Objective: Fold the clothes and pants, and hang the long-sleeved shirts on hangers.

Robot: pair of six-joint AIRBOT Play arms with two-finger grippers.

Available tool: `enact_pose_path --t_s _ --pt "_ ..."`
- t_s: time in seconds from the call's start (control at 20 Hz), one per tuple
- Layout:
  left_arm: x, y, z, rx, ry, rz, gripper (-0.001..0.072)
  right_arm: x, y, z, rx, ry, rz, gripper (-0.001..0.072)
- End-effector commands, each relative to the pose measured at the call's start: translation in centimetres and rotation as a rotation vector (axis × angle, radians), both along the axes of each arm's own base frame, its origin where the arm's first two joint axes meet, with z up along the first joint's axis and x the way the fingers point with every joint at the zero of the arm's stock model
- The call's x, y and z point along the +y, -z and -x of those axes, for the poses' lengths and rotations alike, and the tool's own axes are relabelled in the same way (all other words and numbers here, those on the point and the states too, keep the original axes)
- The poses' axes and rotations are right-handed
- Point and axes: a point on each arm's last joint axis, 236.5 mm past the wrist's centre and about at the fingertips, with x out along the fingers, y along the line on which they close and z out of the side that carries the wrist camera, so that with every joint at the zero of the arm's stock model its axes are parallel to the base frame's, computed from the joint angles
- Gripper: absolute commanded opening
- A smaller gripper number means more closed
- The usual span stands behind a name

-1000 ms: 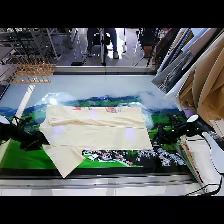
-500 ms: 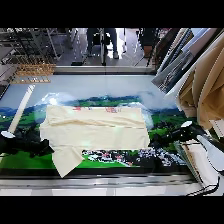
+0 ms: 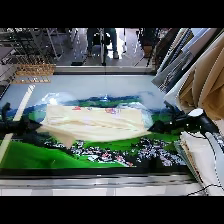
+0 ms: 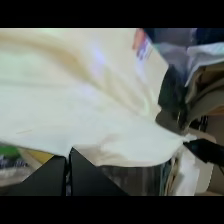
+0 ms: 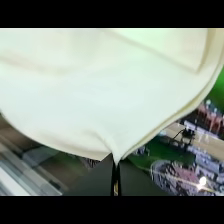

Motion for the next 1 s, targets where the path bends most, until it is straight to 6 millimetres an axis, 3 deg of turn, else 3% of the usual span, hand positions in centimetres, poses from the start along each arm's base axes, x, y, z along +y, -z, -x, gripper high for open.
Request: enact_pose_path --t_s 0.0,0.15,0.3,0.35,0.4,0.45,0.6,0.65,0.75,0.8,0.85,0.95 --pt "1.7 -4.0 -7.3 -0.129 -0.116 0.028 0.0002 0.1 -2.8 -7.6 -0.118 0.166 0.018 0.0004" --pt "1.4 -0.5 -12.8 -0.092 -0.180 0.056 0.0002 1.1 -0.1 -13.3 -0.097 0.263 0.006 0.0005" --pt "2.1 3.2 -17.1 -0.079 -0.269 0.146 0.0004 2.3 3.7 -16.4 -0.070 0.279 0.007 0.0010" --pt "1.5 4.5 -17.7 -0.061 -0.266 0.173 0.0139 2.5 4.6 -16.7 -0.064 0.270 0.009 0.0104" --pt "1.0 5.3 -17.9 -0.046 -0.269 0.200 0.0447 2.4 5.1 -16.6 -0.064 0.252 0.019 0.0403" --pt "1.0 5.9 -18.0 -0.036 -0.271 0.211 0.0627 1.7 5.5 -16.0 -0.048 0.233 0.042 0.0436" --pt "1.4 4.8 -16.8 -0.074 -0.202 0.200 0.0616 -1.1 6.8 -11.6 0.109 0.155 0.067 0.0435" --pt "1.0 4.1 -15.9 -0.095 -0.145 0.193 0.0575 -1.1 7.0 -10.3 0.151 0.132 0.054 0.0436" --pt "-0.2 3.1 -13.8 -0.102 -0.025 0.165 0.0538 -0.9 7.9 -9.7 0.166 0.124 0.050 0.0436" --pt "-0.6 3.5 -12.7 -0.078 0.027 0.118 0.0517 -0.6 8.3 -9.8 0.162 0.122 0.049 0.0437" --pt "-0.9 4.2 -11.5 -0.052 0.082 0.044 0.0450 -0.1 8.6 -9.8 0.170 0.118 0.035 0.0436" --pt "-1.0 5.9 -10.0 -0.002 0.165 -0.106 0.0443 0.8 9.3 -9.7 0.182 0.106 0.003 0.0436"
